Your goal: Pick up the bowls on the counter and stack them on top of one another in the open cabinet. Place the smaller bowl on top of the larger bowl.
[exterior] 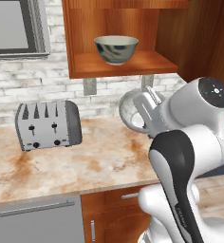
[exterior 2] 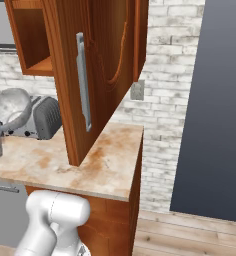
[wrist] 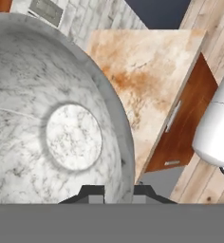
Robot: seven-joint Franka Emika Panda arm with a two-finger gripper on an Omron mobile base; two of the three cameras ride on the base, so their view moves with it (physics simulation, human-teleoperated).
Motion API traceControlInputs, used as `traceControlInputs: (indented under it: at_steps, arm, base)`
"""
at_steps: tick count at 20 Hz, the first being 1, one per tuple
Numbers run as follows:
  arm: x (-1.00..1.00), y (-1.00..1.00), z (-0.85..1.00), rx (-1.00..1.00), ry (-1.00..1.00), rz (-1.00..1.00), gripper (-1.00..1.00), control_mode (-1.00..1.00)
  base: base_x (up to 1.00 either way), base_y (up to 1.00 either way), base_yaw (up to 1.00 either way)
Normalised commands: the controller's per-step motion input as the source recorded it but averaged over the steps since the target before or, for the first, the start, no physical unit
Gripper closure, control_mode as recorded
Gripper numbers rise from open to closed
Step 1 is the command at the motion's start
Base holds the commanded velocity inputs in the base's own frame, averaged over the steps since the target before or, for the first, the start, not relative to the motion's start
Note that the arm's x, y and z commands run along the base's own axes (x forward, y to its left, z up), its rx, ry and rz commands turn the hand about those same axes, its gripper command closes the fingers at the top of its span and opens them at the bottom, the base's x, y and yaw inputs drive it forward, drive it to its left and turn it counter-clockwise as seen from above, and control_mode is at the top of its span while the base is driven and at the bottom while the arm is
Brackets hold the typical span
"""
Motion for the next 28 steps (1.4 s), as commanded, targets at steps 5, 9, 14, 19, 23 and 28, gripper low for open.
traceControlInputs:
  at_steps: [5, 9, 14, 19, 23, 28]
  arm:
    - [-0.05, -0.05, 0.54, -0.11, -0.06, 0.07, 1.00, -1.00]
    - [0.01, -0.10, 0.49, -0.09, -0.08, 0.06, 1.00, -1.00]
    - [0.01, -0.17, 0.33, -0.04, -0.07, 0.08, 1.00, -1.00]
    - [0.11, -0.15, 0.16, 0.00, -0.04, 0.03, 1.00, -1.00]
    - [0.23, -0.01, 0.16, -0.02, -0.05, 0.00, 1.00, -1.00]
    - [0.28, -0.01, 0.13, -0.02, -0.04, 0.00, 1.00, -1.00]
  base:
    - [0.00, 0.00, 0.00]
    - [0.00, 0.00, 0.00]
    - [0.00, 0.00, 0.00]
    - [0.00, 0.00, 0.00]
    - [0.00, 0.00, 0.00]
    - [0.00, 0.00, 0.00]
